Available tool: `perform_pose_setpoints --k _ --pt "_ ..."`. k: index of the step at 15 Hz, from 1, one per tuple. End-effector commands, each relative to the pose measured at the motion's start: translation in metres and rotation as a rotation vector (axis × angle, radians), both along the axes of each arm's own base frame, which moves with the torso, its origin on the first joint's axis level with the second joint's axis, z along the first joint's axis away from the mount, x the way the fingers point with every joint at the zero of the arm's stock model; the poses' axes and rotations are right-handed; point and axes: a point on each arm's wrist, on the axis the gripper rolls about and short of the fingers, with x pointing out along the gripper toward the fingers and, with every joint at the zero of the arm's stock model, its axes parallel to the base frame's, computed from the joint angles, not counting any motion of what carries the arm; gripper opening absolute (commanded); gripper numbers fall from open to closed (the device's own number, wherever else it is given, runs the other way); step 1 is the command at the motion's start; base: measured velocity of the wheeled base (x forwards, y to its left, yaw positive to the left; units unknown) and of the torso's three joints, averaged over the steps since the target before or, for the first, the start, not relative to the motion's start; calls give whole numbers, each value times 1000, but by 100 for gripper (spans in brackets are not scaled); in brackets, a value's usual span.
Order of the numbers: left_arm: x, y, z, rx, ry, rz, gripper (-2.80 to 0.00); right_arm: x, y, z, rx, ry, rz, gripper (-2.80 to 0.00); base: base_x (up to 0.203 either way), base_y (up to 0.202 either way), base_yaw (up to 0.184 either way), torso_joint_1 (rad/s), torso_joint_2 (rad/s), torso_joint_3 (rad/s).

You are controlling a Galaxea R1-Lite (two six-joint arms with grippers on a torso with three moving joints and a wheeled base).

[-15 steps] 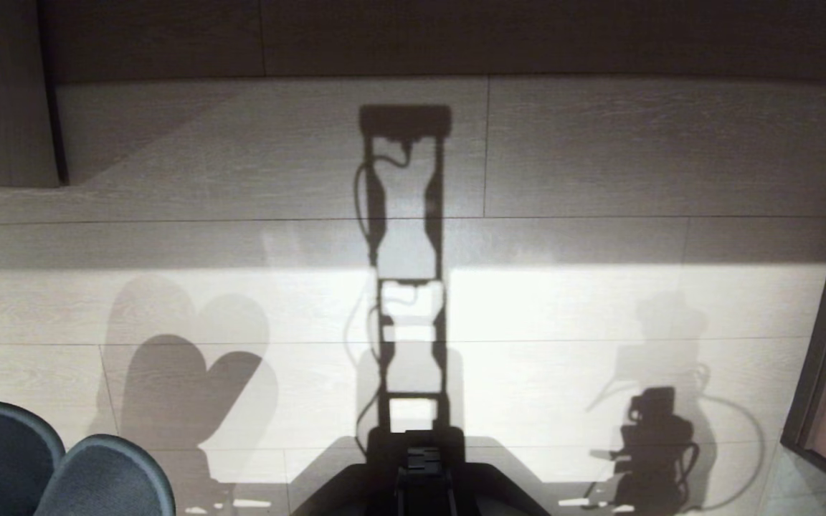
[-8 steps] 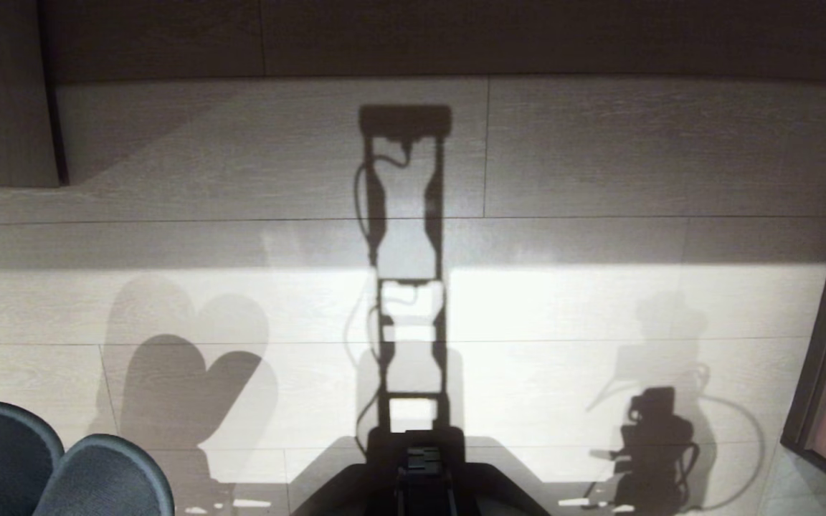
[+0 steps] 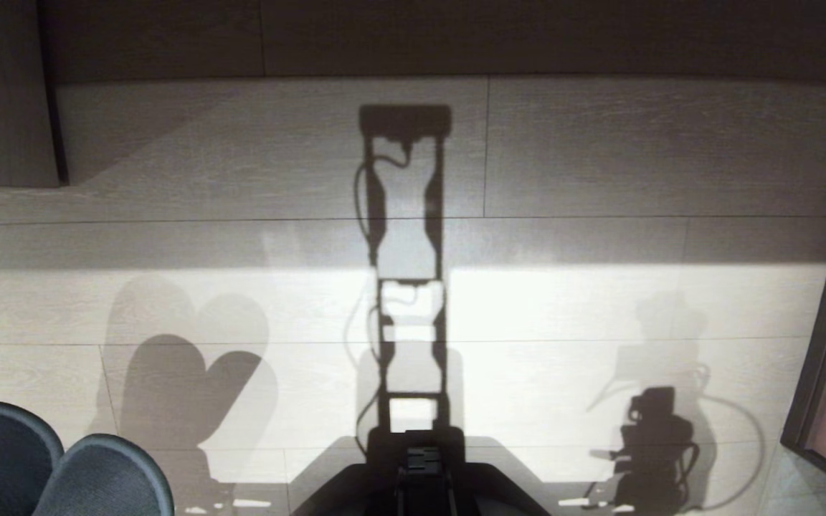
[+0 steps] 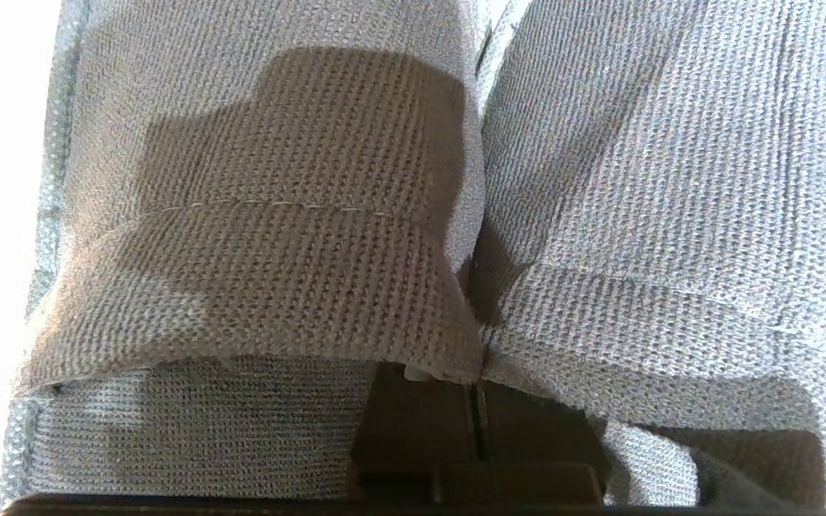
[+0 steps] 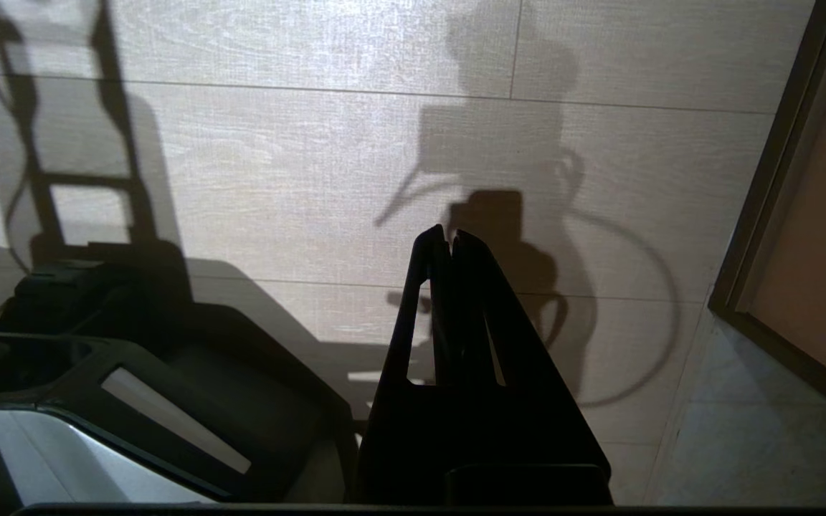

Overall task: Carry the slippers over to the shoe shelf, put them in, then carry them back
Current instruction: Place the slippers into the shoe cabinet

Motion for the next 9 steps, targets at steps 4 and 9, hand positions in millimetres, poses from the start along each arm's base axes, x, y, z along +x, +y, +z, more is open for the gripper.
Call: perform_pose_setpoints --k 4,9 --pt "0 0 0 -2 2 -2 -280 0 0 0 0 -2 1 -280 0 0 0 0 3 124" --pt "0 0 0 -2 4 -2 -280 0 0 0 0 -2 0 -280 0 0 0 2 2 196"
